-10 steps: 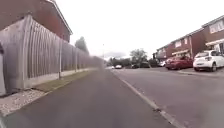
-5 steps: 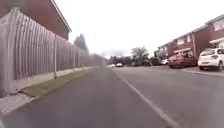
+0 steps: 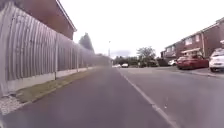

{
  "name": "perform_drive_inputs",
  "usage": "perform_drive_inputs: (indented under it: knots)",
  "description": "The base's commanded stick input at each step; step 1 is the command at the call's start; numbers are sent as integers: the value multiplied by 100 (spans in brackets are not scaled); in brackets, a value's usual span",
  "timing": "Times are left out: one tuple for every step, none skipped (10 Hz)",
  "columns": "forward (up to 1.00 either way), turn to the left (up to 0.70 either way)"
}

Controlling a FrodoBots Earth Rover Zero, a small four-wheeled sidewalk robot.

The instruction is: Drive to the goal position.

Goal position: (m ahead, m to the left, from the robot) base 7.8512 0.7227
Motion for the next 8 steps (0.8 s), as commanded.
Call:
perform_drive_inputs:
  knots:
    - [100,0]
    - [100,0]
    - [100,0]
    - [100,0]
    - [100,0]
    - [100,0]
    - [100,0]
    - [100,0]
